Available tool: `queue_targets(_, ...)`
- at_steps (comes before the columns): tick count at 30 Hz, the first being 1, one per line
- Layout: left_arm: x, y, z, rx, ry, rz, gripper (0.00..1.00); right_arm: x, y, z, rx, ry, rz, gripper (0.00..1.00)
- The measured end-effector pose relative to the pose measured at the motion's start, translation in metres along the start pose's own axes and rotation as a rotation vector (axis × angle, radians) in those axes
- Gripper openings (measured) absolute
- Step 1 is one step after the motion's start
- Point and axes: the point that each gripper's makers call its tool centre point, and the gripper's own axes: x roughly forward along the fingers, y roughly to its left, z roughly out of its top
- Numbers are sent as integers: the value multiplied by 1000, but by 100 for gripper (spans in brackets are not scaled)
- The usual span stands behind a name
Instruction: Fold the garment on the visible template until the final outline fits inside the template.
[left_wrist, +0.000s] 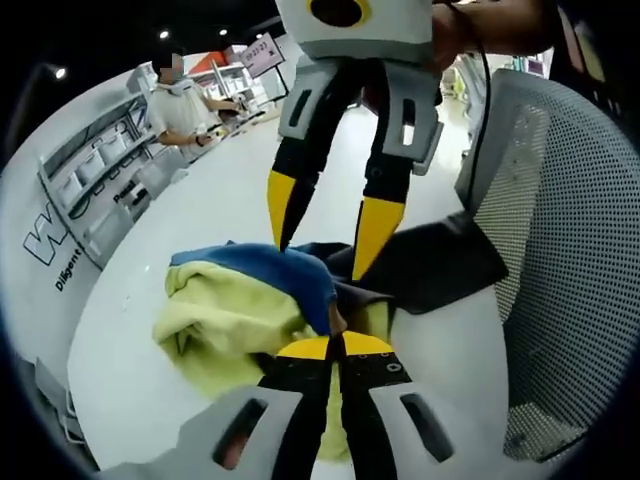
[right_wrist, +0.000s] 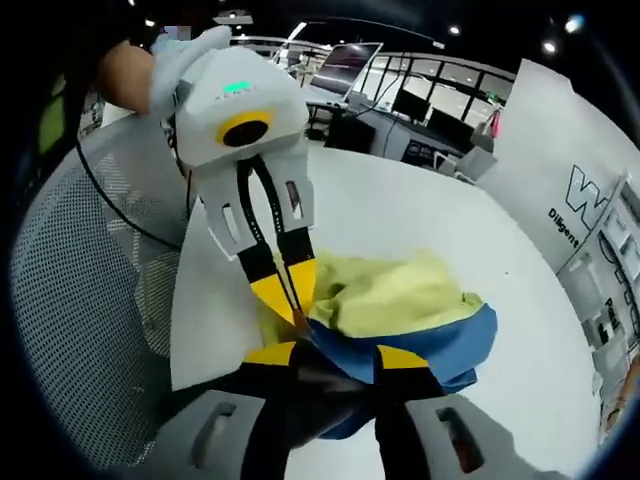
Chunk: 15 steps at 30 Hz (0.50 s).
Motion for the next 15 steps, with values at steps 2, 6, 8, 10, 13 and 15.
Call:
queue_targets(2, -3, 3, 2, -4, -4, 11, 3, 1, 2, 1, -32, 9, 11, 22)
queue_targets(6, -8, 8, 10, -22, -30, 22, 3, 2, 2, 4, -70, 13, 22, 20)
queue_targets(8, -10, 10, 13, 1, -32, 36, 3, 3, 2, 5, -92, 12, 26, 19)
queue_targets(10, -12, 13, 16, 10, -40, 44, 3, 4, 4, 7, -105, 14, 43, 18)
queue_targets(13, -14, 18, 19, 25, -39, 64, 3, 5, 4, 9, -168, 23, 52, 16)
queue_targets(15, -16, 19, 22, 48, -38, 67, 3, 6, 4, 9, -194, 38, 54, 15)
